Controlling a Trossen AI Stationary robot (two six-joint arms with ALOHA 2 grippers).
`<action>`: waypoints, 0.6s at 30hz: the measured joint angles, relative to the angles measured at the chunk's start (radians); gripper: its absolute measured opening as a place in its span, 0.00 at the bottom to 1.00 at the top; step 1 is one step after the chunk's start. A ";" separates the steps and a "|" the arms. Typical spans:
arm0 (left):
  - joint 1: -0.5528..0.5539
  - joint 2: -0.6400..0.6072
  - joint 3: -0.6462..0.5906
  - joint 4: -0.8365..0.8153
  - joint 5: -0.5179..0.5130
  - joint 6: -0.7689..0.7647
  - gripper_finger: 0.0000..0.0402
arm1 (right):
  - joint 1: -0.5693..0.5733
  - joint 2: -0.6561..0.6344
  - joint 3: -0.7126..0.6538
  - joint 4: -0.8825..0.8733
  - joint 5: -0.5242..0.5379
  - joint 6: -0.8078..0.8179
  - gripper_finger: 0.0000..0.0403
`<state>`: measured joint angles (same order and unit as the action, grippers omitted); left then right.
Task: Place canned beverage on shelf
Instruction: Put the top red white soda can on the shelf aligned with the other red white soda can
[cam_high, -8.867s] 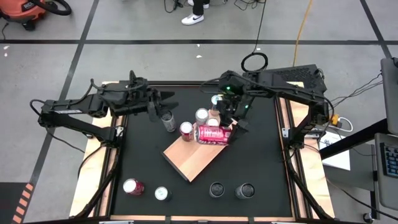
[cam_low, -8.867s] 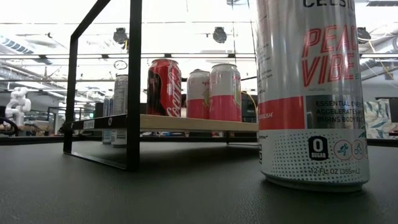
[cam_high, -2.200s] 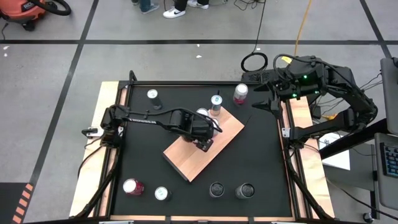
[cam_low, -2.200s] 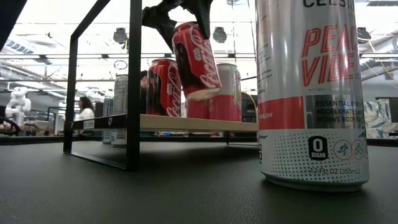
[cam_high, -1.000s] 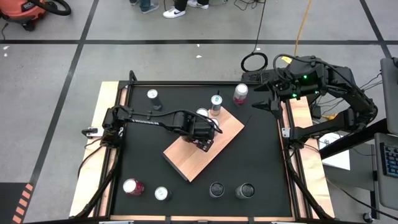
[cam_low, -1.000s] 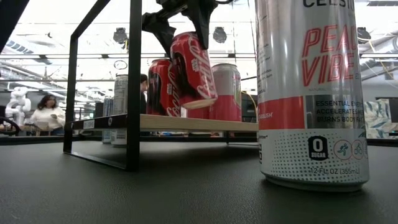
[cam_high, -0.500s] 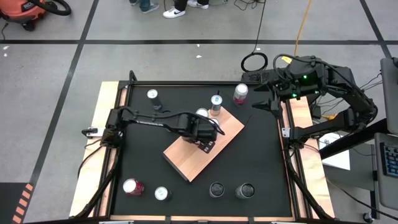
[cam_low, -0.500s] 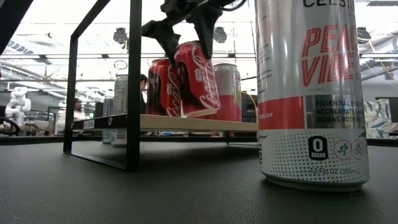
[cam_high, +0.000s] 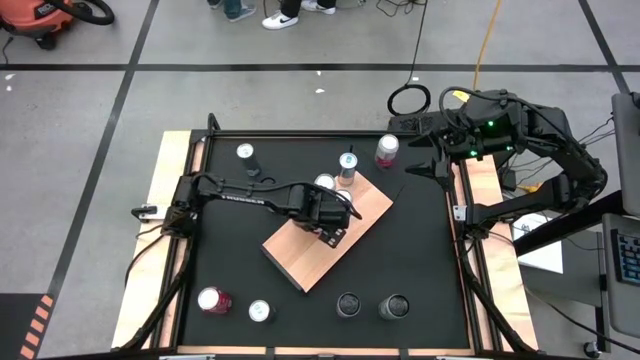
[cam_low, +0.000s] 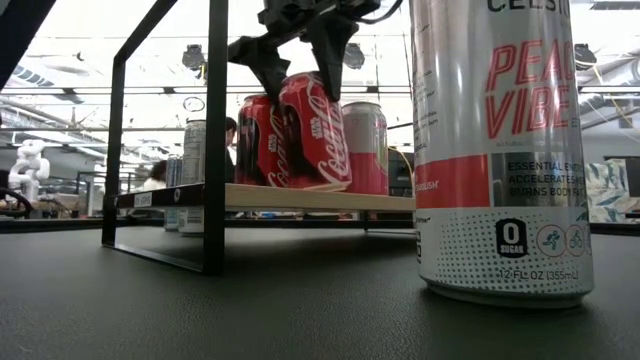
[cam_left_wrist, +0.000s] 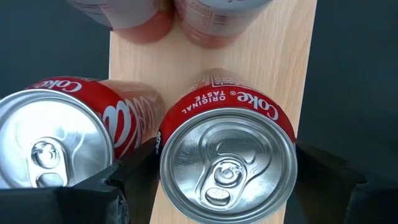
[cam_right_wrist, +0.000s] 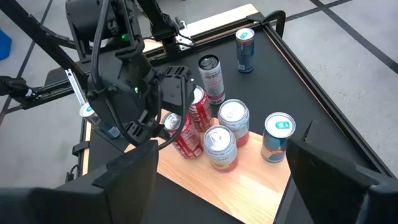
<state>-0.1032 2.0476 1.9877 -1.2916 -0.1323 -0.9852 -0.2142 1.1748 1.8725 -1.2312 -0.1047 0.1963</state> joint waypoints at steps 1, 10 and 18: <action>0.000 0.000 0.000 0.000 -0.001 0.000 0.75 | 0.000 0.000 0.000 0.000 0.000 0.000 0.82; 0.000 -0.003 0.000 0.001 -0.020 0.000 0.87 | 0.000 0.000 0.000 0.000 0.000 0.000 0.82; 0.000 -0.003 0.030 -0.005 -0.006 -0.001 0.88 | 0.000 0.000 0.000 0.000 0.000 -0.002 0.82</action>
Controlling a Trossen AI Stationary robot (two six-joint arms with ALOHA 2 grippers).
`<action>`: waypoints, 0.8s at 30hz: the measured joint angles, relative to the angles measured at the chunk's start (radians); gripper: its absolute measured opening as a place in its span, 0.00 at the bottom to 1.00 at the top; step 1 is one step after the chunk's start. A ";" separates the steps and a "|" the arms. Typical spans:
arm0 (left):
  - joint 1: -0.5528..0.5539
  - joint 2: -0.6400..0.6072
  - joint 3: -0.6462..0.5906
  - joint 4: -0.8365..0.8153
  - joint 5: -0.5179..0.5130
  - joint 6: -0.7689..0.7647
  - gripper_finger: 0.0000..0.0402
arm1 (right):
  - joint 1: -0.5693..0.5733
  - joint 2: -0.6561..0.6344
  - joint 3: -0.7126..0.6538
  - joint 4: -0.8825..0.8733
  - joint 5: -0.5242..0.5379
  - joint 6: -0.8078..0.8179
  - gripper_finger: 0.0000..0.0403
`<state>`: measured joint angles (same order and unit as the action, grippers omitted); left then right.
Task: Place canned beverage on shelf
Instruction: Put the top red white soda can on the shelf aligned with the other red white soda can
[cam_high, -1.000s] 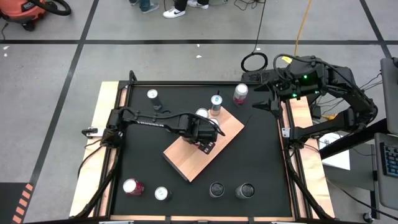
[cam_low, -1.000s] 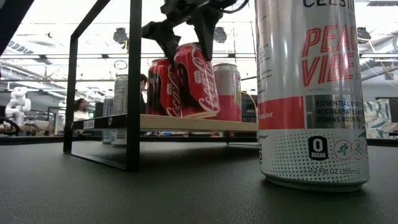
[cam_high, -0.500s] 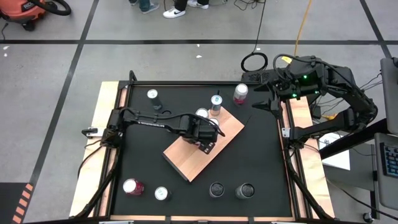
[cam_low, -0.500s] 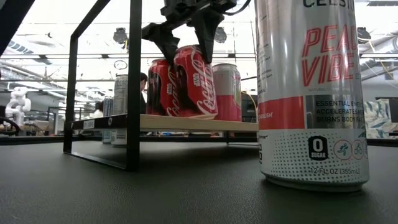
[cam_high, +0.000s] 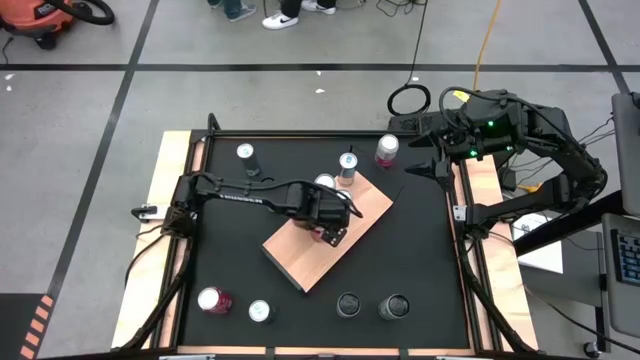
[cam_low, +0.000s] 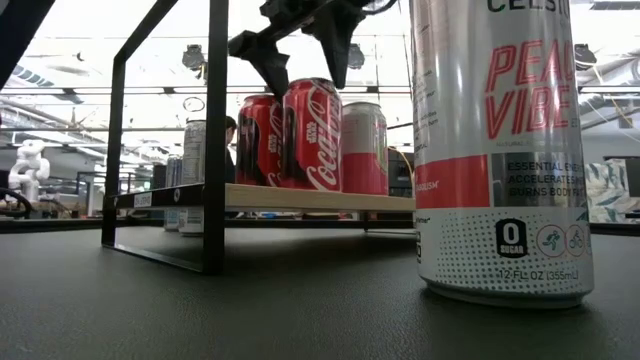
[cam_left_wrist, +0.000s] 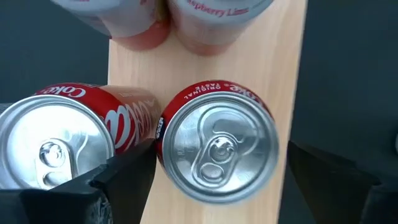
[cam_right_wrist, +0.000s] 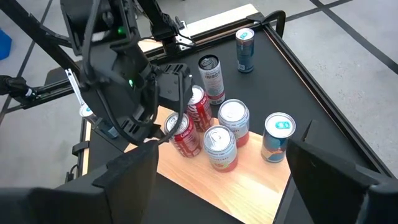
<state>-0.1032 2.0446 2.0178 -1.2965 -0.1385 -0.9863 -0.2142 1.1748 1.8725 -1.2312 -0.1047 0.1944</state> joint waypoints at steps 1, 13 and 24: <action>0.000 0.000 0.012 -0.004 0.005 0.000 0.88 | 0.000 0.000 0.000 0.000 0.000 0.000 0.82; 0.003 -0.002 0.312 -0.268 0.008 0.029 0.88 | 0.024 -0.101 -0.225 0.098 -0.102 0.124 0.81; 0.002 -0.155 0.336 -0.235 0.015 0.272 0.88 | 0.252 -0.088 -0.482 0.462 -0.103 0.305 0.64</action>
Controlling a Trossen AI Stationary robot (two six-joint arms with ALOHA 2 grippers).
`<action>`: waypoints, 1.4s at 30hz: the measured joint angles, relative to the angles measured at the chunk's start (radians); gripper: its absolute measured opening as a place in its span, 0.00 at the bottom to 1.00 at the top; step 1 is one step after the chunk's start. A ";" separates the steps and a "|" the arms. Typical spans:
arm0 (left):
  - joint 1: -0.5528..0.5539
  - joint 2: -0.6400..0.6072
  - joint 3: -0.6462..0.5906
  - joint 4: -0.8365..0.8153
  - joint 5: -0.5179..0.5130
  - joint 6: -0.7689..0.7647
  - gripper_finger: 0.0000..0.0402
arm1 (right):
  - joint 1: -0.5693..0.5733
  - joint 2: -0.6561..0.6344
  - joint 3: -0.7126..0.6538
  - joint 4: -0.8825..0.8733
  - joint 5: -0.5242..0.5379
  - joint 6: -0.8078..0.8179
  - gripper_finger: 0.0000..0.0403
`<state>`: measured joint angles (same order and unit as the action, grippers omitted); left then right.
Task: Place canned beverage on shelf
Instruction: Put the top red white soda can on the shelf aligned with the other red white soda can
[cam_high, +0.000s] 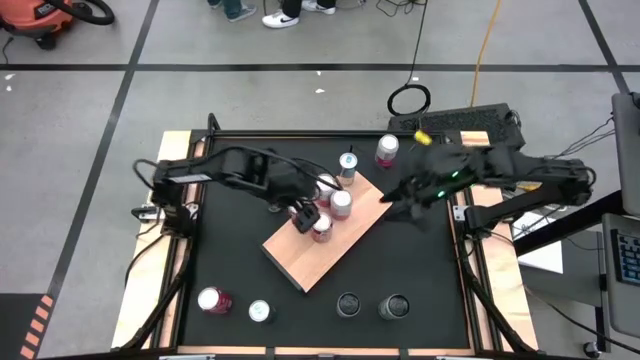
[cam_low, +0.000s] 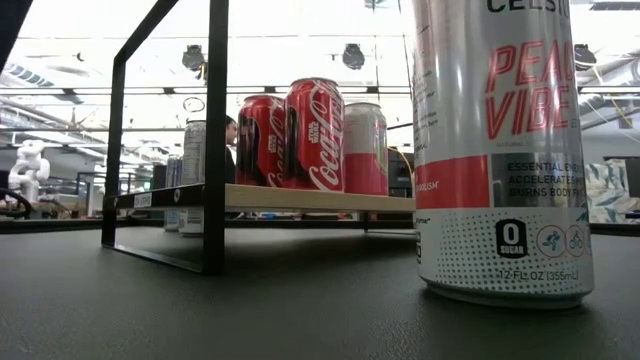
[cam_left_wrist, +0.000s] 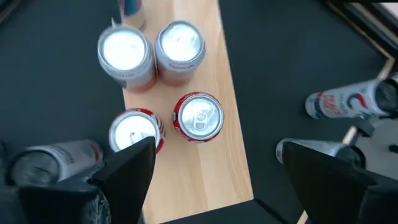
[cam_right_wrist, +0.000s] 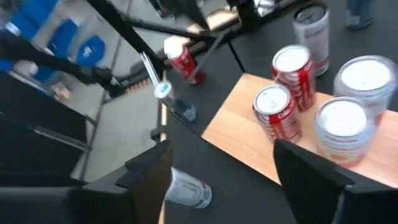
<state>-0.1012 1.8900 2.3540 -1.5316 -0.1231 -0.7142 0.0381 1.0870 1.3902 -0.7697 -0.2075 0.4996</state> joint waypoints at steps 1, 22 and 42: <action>0.001 -0.018 0.000 0.005 0.000 0.027 0.88 | 0.021 0.020 -0.004 0.010 0.022 -0.006 0.61; -0.204 -0.185 -0.002 0.049 -0.223 0.290 0.75 | 0.130 0.536 -0.005 0.114 0.132 0.011 0.03; -0.550 -0.155 -0.005 0.075 -0.482 0.104 0.47 | 0.108 0.610 -0.005 0.133 0.221 0.027 0.00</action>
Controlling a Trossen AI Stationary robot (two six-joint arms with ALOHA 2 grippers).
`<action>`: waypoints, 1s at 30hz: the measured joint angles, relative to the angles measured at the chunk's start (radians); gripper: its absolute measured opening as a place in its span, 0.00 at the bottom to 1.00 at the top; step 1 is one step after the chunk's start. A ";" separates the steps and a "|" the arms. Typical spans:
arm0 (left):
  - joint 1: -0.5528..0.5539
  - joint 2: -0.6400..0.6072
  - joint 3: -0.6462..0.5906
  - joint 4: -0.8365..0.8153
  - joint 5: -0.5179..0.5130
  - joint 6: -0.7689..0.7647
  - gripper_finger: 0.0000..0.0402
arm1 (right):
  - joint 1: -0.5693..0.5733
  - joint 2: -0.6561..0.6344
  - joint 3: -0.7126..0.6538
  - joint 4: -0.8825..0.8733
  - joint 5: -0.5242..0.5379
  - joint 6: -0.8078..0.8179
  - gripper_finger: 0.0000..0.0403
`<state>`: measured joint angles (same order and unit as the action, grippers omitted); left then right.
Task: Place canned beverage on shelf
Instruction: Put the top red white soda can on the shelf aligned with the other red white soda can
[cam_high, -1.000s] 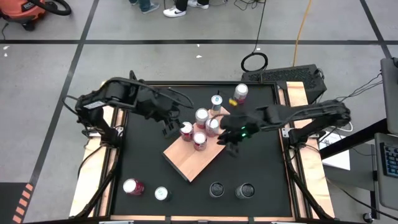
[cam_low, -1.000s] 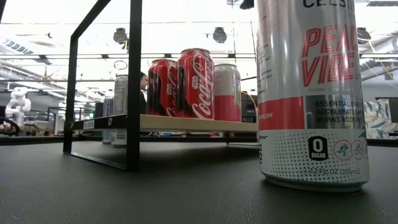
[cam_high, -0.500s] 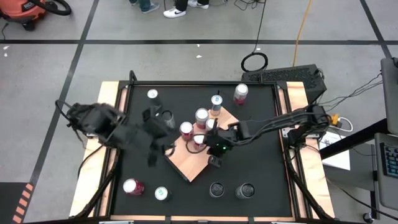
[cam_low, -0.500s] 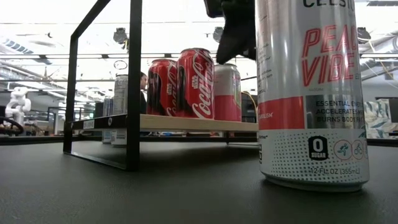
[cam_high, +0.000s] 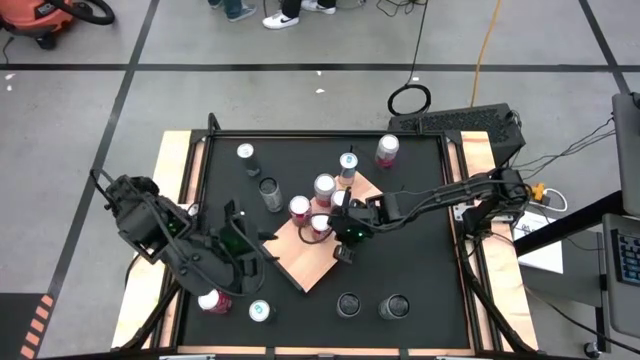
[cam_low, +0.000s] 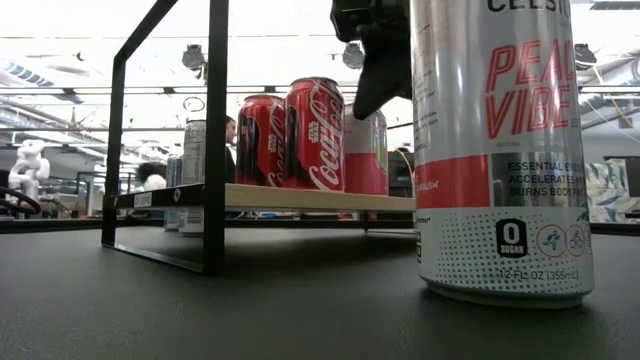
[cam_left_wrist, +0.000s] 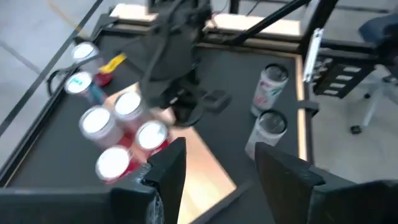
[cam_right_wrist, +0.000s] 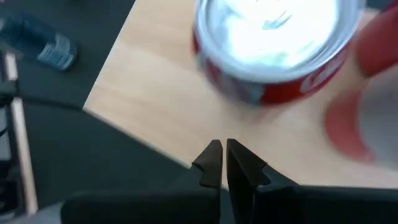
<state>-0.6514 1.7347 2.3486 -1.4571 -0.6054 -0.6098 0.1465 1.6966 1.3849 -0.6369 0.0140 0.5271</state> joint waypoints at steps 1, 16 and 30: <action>0.002 0.002 0.000 0.025 0.008 0.023 0.46 | -0.001 0.000 0.000 0.008 0.012 0.001 0.00; 0.207 -0.266 0.000 0.028 0.150 0.350 0.27 | -0.003 -0.004 0.000 0.053 0.016 0.021 0.00; 0.253 -0.587 -0.702 0.463 0.221 0.317 0.09 | -0.014 -0.004 0.000 0.041 0.014 -0.003 0.00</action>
<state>-0.3987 1.1473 1.6470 -0.9939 -0.3848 -0.2931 0.1325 1.6928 1.3853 -0.5962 0.0277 0.5240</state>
